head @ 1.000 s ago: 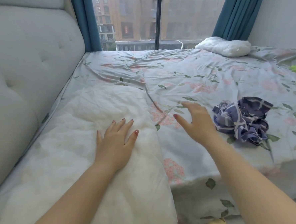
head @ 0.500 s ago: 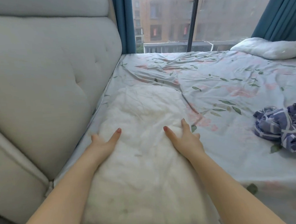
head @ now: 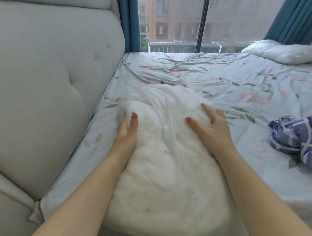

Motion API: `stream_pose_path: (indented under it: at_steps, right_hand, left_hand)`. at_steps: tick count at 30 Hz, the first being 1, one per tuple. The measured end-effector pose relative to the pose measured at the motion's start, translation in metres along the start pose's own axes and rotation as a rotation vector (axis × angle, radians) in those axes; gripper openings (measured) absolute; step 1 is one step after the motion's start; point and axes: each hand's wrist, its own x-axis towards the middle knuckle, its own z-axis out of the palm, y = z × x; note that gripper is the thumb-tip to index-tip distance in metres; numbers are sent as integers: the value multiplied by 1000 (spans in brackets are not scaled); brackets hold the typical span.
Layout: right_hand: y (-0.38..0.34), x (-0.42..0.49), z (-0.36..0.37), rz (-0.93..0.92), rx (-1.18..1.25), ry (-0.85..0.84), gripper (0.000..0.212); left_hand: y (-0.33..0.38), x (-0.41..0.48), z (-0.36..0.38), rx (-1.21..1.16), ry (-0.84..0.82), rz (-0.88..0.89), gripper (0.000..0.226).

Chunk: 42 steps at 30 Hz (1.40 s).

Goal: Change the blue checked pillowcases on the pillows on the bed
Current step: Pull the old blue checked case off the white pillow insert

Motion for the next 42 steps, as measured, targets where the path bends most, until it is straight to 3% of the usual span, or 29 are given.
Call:
stream_pose_path:
  at_steps: [5,9,12,15,20,23,27,30,33,37,39,42]
  right_hand:
    - [6,22,-51,-50,-41,125,79]
    - [25,35,-102,-46,-137,189,84]
    - [48,48,-140,6,-237,188,87]
    - [83,55,-152,112,-315,127,98]
    - [131,50,-151,252,-516,-67,108]
    - [126,54,-152,246,-670,-25,123]
    - [80,38,-123,42,-787,-8,101]
    - [51,15,-84,-68,-780,-196,81]
    - [45,-5,-57,-99,-840,-328,79]
    - [33,-20,-36,-337,-955,-349,88]
    - [23,-31,-22,-461,-980,-445,89]
    - [22,-52,-2,-454,-1093,-667,90]
  left_hand:
    - [16,7,53,-174,-77,113,65]
    - [19,12,102,-281,-212,98,86]
    - [14,7,141,-272,-325,110,76]
    - [-2,-3,173,-142,-402,109,67]
    - [-29,0,187,-40,-378,41,76]
    - [-29,1,183,-57,-375,22,79]
    - [-23,-5,172,-35,-358,8,72]
    - [-23,-7,151,204,-289,110,62]
    - [-32,-5,112,482,-232,179,57]
    - [-51,5,46,871,-213,76,56]
    - [-57,8,15,949,-214,-2,55]
    - [-58,9,-22,991,-149,-42,54]
